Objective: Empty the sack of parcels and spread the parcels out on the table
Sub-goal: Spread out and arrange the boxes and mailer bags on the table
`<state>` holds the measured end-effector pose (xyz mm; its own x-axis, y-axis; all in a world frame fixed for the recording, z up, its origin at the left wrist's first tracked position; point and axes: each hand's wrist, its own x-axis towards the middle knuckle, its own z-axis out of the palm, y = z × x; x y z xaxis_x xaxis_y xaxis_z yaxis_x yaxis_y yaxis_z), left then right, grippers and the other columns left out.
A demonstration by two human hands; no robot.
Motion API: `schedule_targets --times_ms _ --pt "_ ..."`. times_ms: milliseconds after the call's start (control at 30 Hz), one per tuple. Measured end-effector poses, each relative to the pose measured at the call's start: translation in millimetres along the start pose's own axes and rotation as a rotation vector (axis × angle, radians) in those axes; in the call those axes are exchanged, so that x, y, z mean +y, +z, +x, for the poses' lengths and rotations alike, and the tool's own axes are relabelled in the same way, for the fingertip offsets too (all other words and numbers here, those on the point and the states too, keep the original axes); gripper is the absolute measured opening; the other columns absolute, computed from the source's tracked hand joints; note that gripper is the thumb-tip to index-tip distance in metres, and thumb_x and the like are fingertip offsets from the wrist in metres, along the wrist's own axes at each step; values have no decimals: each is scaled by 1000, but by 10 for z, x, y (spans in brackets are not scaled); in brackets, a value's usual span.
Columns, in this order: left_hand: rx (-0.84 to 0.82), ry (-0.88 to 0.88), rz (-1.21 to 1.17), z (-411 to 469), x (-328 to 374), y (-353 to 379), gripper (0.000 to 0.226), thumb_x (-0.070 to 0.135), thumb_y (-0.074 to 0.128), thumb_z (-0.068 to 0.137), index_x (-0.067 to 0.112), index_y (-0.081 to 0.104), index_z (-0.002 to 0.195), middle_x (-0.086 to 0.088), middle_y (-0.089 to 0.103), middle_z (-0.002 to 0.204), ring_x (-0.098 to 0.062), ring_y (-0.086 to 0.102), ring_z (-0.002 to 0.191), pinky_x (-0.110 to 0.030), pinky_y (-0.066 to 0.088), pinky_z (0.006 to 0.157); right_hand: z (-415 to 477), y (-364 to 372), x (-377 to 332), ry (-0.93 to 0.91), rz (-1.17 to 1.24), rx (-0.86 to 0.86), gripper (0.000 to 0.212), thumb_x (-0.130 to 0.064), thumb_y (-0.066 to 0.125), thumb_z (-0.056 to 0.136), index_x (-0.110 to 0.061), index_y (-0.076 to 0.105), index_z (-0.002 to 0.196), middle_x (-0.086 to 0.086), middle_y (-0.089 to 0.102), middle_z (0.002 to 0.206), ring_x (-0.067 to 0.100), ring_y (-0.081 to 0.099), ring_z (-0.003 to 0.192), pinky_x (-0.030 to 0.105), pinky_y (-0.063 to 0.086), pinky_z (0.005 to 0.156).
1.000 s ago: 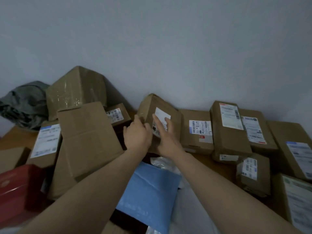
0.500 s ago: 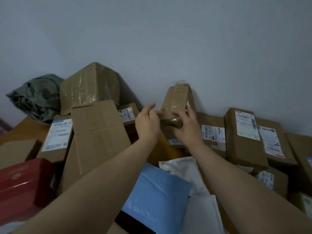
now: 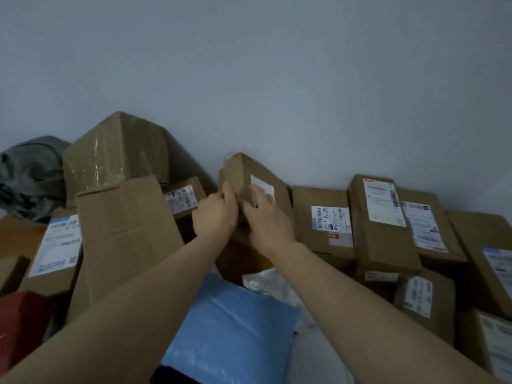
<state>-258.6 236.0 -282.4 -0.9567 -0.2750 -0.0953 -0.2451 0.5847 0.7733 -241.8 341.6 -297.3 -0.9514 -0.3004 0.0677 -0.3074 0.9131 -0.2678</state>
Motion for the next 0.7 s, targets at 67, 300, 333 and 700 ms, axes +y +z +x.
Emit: schedule_targets --times_ms 67,300,333,700 --pt "-145 -160 39 35 -43 52 60 49 17 101 8 57 81 -10 60 87 -25 58 90 -39 42 94 -8 111 -52 -26 3 -33 73 -6 61 85 -17 25 147 2 6 156 27 29 129 40 46 92" --pt "-231 -158 423 283 -143 72 59 42 17 101 3 53 126 -22 50 129 -36 45 121 -44 36 104 85 426 92 -31 -144 -154 44 -28 49 93 -21 46 136 3 48 136 26 35 125 36 38 92" --pt "-207 -68 455 322 -148 23 49 38 24 101 5 58 115 -20 54 125 -35 49 117 -45 39 102 95 454 109 -13 -160 -180 41 -28 48 93 -20 49 133 4 51 134 26 37 124 37 38 92" --pt "102 5 797 729 -262 -909 41 28 55 87 13 52 125 -17 31 144 -38 23 137 -52 15 115 728 397 -434 130 290 -154 30 -19 54 92 -13 49 122 9 50 123 26 51 111 36 44 89"
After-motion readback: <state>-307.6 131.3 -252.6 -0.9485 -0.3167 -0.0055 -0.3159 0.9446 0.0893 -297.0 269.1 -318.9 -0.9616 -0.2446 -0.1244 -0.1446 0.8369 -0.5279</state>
